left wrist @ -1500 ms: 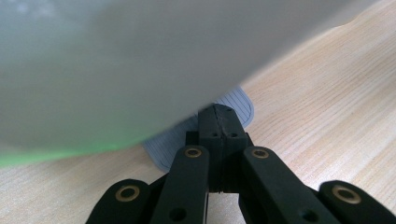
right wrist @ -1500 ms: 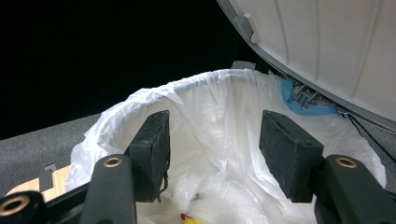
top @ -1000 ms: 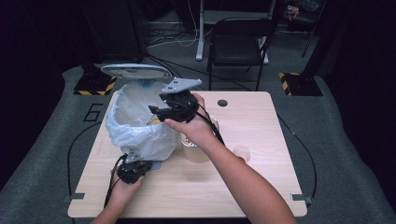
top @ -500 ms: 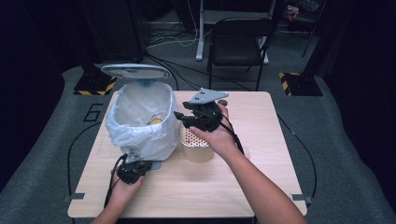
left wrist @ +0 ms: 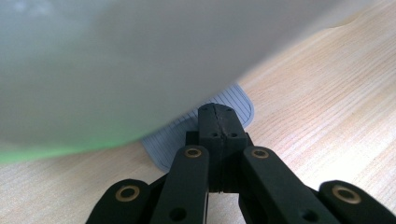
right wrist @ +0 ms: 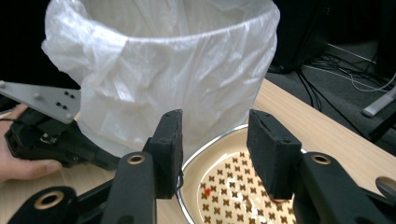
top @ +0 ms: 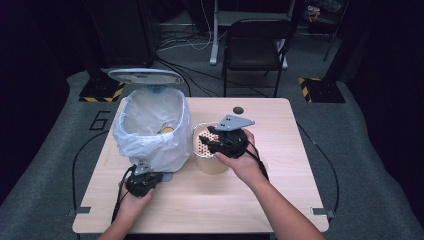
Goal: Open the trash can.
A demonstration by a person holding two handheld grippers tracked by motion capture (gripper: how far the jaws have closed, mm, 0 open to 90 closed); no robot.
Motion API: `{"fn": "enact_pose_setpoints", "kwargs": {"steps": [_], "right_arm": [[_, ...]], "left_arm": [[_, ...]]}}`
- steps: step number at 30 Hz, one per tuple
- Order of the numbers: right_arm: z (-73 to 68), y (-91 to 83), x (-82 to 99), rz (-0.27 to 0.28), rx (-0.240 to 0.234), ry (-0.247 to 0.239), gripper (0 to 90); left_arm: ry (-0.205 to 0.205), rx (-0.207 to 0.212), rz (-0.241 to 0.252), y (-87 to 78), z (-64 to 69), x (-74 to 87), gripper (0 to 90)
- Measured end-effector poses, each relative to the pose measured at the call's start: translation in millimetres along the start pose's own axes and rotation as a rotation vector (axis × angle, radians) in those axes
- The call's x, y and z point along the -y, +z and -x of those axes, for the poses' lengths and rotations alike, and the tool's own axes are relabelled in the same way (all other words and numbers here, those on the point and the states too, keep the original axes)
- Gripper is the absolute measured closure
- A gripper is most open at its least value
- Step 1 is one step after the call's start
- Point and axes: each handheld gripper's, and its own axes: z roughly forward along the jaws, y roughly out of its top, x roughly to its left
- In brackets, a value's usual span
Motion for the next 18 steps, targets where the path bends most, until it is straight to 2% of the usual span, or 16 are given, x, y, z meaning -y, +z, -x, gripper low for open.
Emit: {"fn": "enact_pose_setpoints", "kwargs": {"steps": [5, 8, 9, 10, 12, 14, 16, 18], "right_arm": [[-4.6, -0.2, 13.5, 0.0, 0.019, -0.004, 55.4], [-9.7, 6.5, 30.5, -0.031, 0.047, -0.026, 55.6], [-9.7, 6.5, 30.5, -0.031, 0.047, -0.026, 55.6], [-9.9, 7.9, 33.5, -0.033, 0.046, -0.021, 55.6], [-9.9, 13.2, 46.1, -0.04, 0.033, 0.011, 56.1], [-10.7, 15.4, 51.3, -0.052, 0.027, 0.029, 56.6], [-10.6, 19.4, 56.8, -0.06, 0.026, 0.017, 57.1], [-11.2, 20.5, 58.5, -0.069, 0.024, 0.024, 57.5]], "left_arm": [[0.007, 0.002, -0.006, -0.6, -1.1, 0.3, 90.0], [0.001, 0.011, -0.004, -0.5, -1.9, 0.4, 90.0], [0.001, 0.011, -0.004, -0.5, -1.9, 0.4, 90.0], [-0.004, 0.008, 0.002, -0.1, -1.0, 0.5, 90.0], [0.013, 0.002, -0.001, -0.4, -1.3, 0.7, 90.0], [0.007, 0.004, -0.002, -0.4, -0.9, 0.9, 90.0], [-0.002, 0.005, 0.008, 0.2, 0.1, 1.0, 90.0], [0.01, 0.002, -0.003, -0.3, -0.5, 0.6, 90.0]]}}
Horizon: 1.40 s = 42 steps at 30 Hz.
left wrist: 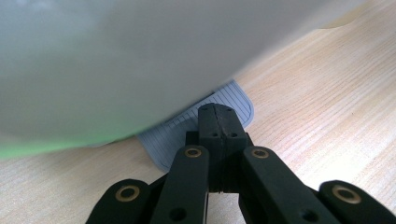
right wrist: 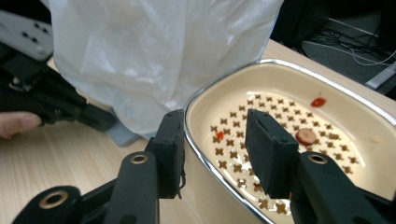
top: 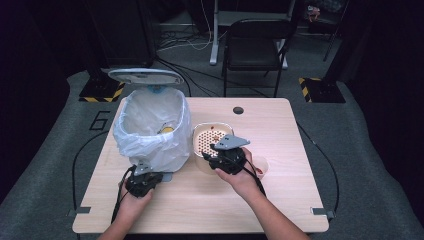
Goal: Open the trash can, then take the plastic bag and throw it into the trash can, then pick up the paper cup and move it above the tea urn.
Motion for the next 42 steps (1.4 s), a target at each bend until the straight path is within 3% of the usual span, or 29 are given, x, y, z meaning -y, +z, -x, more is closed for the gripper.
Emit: {"fn": "enact_pose_setpoints", "kwargs": {"steps": [1, 8, 14, 24, 26, 27, 29, 32, 42], "right_arm": [[1.1, 4.3, 4.9, -0.008, 0.002, -0.023, 58.1], [6.4, 14.5, 16.7, -0.044, -0.002, 0.008, 59.3], [6.7, 15.5, 16.9, -0.053, -0.025, -0.009, 64.2], [9.2, 21.1, 14.5, -0.082, -0.062, 0.0, 63.9], [7.6, 21.8, 14.2, -0.087, -0.065, -0.014, 67.3], [7.4, 21.1, 14.0, -0.09, -0.083, 0.0, 73.2], [7.2, 20.3, 13.9, -0.092, -0.101, 0.016, 76.4], [0.6, 16.2, 14.9, -0.11, -0.112, -0.005, 82.4], [-21.7, -2.0, 21.9, -0.128, -0.12, -0.009, 82.5]], "left_arm": [[-0.011, -0.001, 0.01, 0.5, 1.1, 0.3, 90.0], [-0.001, -0.01, 0.008, 0.1, 0.7, 0.0, 90.0], [-0.005, -0.007, 0.012, 0.3, 0.6, 0.3, 90.0], [0.002, -0.004, 0.001, -0.3, -0.7, 0.1, 90.0], [0.003, -0.004, 0.001, -0.3, -0.7, 0.1, 90.0], [0.003, -0.005, -0.002, -0.5, -0.6, 0.0, 90.0], [0.003, -0.003, 0.001, -0.2, -0.7, 0.1, 90.0], [0.002, -0.003, -0.001, -0.4, -1.1, -0.1, 90.0], [0.003, -0.001, 0.001, -0.2, -0.8, 0.0, 90.0]]}}
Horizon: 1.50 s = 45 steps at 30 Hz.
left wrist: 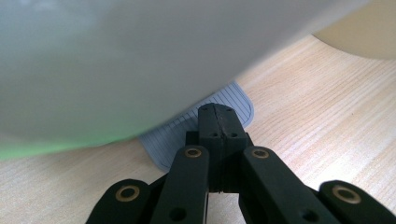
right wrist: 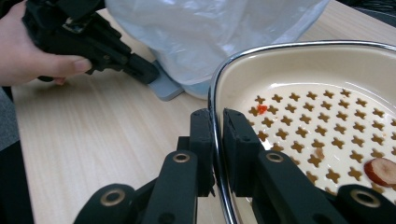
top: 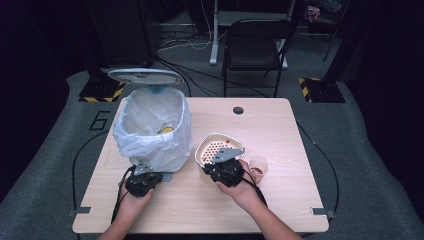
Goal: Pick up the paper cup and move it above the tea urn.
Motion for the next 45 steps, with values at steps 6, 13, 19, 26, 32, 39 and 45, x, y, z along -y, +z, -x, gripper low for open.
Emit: {"fn": "enact_pose_setpoints", "kwargs": {"steps": [6, 13, 19, 26, 32, 39, 45], "right_arm": [[-21.5, -11.0, 8.1, -0.004, -0.001, 0.005, 82.4], [-37.2, -20.1, 15.2, -0.006, -0.016, 0.024, 81.9], [-39.7, -23.8, 17.4, 0.011, -0.064, 0.041, 71.8], [-33.7, -35.2, 8.7, 0.045, -0.093, 0.063, 60.4], [-10.1, -62.9, -2.0, 0.109, -0.031, 0.079, 50.5], [15.8, -86.2, 2.3, 0.127, 0.098, 0.069, 41.0], [41.4, -97.2, 17.0, 0.132, 0.172, 0.131, 34.7]], "left_arm": [[-0.001, -0.001, 0.0, 0.0, 0.1, 0.0, 90.0], [-0.001, -0.005, -0.006, -0.3, 0.6, -0.2, 90.0], [-0.025, 0.003, 0.009, 1.2, 1.7, 0.4, 90.0], [-0.003, -0.003, 0.001, 0.0, 0.2, 0.1, 90.0], [-0.004, -0.003, 0.0, 0.1, 0.5, 0.0, 90.0], [-0.006, 0.0, -0.003, -0.1, 0.2, -0.1, 90.0], [-0.006, 0.0, -0.003, -0.1, 0.3, -0.1, 90.0]]}}
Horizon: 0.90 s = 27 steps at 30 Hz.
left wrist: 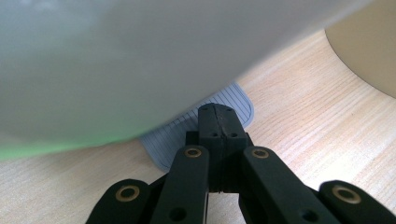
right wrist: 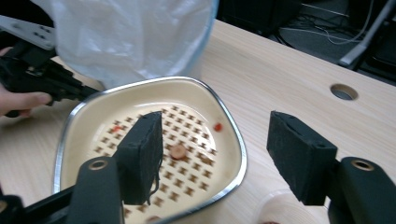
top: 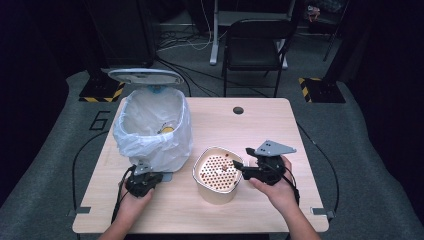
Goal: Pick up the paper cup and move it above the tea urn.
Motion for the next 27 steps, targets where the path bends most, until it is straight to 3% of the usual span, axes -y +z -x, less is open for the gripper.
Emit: {"fn": "enact_pose_setpoints", "kwargs": {"steps": [9, 13, 27], "right_arm": [[25.6, -1.0, 23.7, -0.018, 0.086, 0.001, 22.5], [38.0, 3.1, 44.8, -0.054, 0.118, 0.017, 15.6], [51.0, 22.5, 85.5, -0.085, 0.127, 0.071, 14.8]], "left_arm": [[0.003, -0.002, 0.001, -0.1, -0.4, 0.0, 90.0], [0.001, -0.001, 0.001, -0.1, -0.5, 0.1, 90.0], [-0.013, 0.003, 0.012, 0.4, -0.2, 0.6, 90.0]]}}
